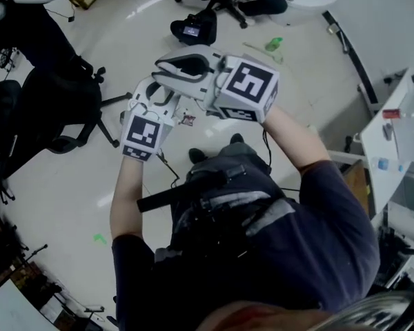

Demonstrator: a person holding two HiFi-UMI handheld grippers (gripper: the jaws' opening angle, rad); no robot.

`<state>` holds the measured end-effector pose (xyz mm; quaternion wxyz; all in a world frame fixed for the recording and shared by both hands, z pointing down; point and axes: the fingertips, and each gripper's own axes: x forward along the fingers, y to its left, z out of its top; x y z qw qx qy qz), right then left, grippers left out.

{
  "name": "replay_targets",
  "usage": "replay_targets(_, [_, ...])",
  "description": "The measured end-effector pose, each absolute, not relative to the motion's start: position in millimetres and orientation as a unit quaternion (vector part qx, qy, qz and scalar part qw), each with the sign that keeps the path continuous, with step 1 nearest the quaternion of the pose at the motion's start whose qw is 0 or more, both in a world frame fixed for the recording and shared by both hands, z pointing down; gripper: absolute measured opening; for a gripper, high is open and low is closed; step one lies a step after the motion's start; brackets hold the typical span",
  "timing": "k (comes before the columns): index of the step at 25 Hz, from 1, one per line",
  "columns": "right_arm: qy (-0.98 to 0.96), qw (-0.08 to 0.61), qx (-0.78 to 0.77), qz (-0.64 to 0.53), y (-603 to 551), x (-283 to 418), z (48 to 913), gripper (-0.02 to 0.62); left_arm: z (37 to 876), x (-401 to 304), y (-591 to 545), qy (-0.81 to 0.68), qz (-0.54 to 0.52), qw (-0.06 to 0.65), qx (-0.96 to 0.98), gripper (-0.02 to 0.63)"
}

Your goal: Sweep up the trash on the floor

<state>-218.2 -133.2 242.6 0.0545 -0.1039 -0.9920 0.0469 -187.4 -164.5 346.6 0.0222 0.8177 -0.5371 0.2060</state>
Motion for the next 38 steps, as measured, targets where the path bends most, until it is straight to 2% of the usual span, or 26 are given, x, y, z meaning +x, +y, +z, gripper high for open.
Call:
replay_targets(3, [-0.996, 0.027, -0.078, 0.044, -149, -193, 222, 0.097, 326, -165, -177, -0.539, 0.201, 0.001, 0.818, 0.081])
replay_targets(7, [-0.996, 0.050, -0.067, 0.031, -162, -159, 215, 0.097, 312, -138, -195, -0.555, 0.203, -0.019, 0.807, 0.081])
replay_targets(11, [-0.998, 0.005, -0.061, 0.026, -173, -134, 204, 0.098, 309, -112, -210, -0.569, 0.212, -0.024, 0.794, 0.081])
replay_targets(16, [-0.999, -0.006, -0.027, 0.024, -194, -100, 203, 0.100, 309, -76, -233, -0.555, 0.222, -0.030, 0.801, 0.081])
replay_targets(22, [-0.998, -0.006, 0.058, 0.035, -219, -61, 208, 0.100, 316, -27, -250, -0.476, 0.224, -0.031, 0.849, 0.083])
replay_targets(38, [-0.923, 0.067, 0.377, 0.032, -203, 11, 244, 0.097, 348, 65, -202, -0.201, 0.187, -0.065, 0.959, 0.086])
